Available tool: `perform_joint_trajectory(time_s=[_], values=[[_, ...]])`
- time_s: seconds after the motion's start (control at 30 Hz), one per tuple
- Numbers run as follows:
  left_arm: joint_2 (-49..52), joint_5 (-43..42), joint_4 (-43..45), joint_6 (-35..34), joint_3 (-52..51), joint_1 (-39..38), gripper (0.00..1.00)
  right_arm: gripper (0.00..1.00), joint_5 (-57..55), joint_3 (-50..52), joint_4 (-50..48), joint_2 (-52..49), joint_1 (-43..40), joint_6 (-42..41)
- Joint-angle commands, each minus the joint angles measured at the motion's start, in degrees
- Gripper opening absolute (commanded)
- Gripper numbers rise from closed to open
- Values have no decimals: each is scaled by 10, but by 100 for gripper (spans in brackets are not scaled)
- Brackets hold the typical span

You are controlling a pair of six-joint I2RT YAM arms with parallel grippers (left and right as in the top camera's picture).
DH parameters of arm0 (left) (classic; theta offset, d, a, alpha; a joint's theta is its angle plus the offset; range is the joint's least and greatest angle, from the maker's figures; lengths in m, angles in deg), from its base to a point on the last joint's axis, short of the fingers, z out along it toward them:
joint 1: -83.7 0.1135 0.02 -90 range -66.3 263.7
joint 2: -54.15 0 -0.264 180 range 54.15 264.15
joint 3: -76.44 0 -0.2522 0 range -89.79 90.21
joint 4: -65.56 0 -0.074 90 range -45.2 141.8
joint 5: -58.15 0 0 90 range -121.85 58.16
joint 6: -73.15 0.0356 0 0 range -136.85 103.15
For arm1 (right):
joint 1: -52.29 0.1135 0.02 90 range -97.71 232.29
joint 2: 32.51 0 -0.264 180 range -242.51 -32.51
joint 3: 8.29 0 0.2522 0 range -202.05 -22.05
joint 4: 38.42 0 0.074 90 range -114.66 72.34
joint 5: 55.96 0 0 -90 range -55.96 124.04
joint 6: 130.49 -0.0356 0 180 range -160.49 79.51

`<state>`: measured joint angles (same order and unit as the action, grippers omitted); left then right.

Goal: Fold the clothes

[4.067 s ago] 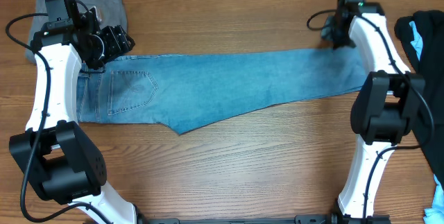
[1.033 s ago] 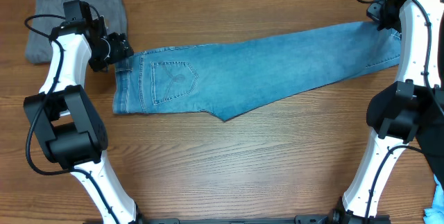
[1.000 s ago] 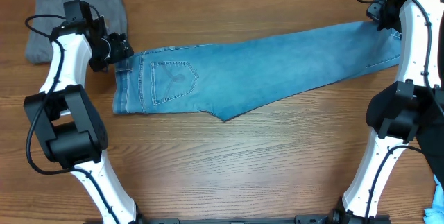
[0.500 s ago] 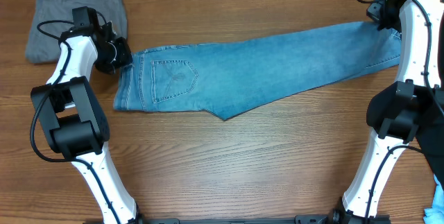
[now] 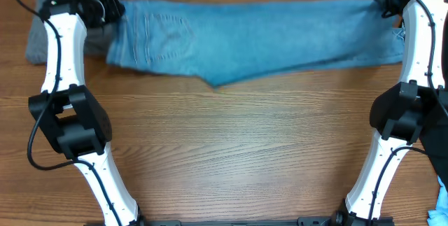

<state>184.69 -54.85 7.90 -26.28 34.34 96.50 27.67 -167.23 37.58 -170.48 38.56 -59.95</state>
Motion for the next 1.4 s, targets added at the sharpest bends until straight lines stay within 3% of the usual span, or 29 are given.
perform_joint_trajectory(time_s=[0.0, 0.17, 0.3, 0.43, 0.7, 0.9, 1.07, 1.2, 1.37], values=[[-4, -6, -26, -4, 80, 15, 4, 4, 1, -42, -4, 33, -9, 3], [-4, -6, -125, 7, 145, 26, 4, 4, 0, -81, 85, 36, -22, 3], [-4, -5, -233, 35, 156, 26, 4, 4, -12, -81, 223, 36, -36, -18], [-4, 59, -372, 45, 153, 25, 4, 4, -84, -66, 348, 35, -51, -46], [-4, 112, -529, 98, 147, 26, 4, 4, -30, 19, 346, 35, -63, -31], [-5, 90, -528, 108, 139, 21, 4, 4, -29, 84, 318, 35, -63, -33], [-5, 67, -465, 111, 149, 22, 4, 4, 59, 81, 192, 36, -63, 13], [-7, 21, -415, 105, 227, 35, 4, 4, 115, 40, 81, 36, -67, 17], [-16, 36, -522, 144, 357, 37, 4, 4, 112, -42, 139, 38, -79, 19]])
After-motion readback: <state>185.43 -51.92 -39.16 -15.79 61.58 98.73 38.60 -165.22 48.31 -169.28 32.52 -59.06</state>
